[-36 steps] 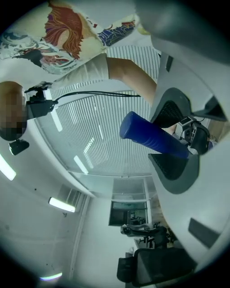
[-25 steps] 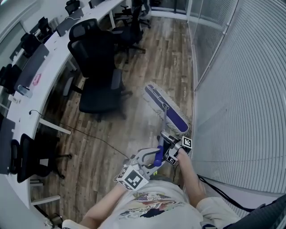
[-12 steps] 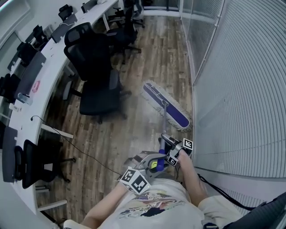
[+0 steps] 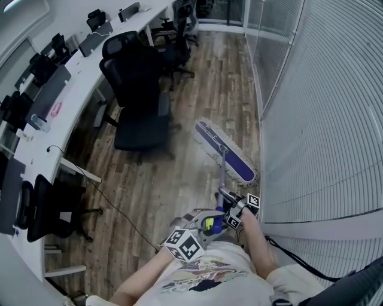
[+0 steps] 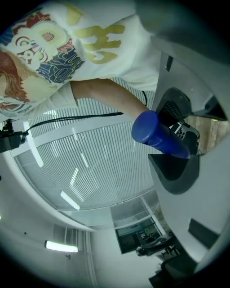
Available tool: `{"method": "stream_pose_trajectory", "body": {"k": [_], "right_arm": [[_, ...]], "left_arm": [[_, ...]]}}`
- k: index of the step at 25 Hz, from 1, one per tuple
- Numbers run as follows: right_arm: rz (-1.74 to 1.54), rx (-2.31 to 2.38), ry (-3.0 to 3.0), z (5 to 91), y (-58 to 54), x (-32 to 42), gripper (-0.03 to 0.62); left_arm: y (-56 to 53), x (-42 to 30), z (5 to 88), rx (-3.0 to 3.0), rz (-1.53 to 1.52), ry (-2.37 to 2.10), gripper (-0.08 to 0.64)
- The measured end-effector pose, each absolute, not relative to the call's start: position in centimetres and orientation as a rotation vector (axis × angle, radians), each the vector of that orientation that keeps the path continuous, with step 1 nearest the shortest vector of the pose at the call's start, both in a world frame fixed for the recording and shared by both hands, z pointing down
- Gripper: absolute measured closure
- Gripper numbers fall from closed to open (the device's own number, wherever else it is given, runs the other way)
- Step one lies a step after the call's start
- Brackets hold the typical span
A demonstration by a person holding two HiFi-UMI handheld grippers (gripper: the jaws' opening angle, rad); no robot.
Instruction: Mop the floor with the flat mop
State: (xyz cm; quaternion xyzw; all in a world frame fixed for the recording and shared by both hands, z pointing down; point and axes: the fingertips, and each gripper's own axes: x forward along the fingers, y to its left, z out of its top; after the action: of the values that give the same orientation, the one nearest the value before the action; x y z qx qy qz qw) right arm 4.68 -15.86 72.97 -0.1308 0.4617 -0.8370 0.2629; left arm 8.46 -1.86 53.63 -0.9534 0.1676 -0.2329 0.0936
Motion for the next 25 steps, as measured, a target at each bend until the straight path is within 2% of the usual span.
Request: {"method": "stream_pose_trajectory", "body": {"k": [11, 25], "right_arm": [[-2.224, -0.387, 1.234, 73.5, 0.6, -1.9, 0.425], [-2.186, -0.426, 1.18, 72.8, 16.2, -1.7, 0.425]], "left_arm": [[14.6, 1.3, 53.6, -2.977, -0.521, 0.656, 0.383], [30.1, 1.5, 52.6, -3.032, -0.516, 0.659, 0.373]]}}
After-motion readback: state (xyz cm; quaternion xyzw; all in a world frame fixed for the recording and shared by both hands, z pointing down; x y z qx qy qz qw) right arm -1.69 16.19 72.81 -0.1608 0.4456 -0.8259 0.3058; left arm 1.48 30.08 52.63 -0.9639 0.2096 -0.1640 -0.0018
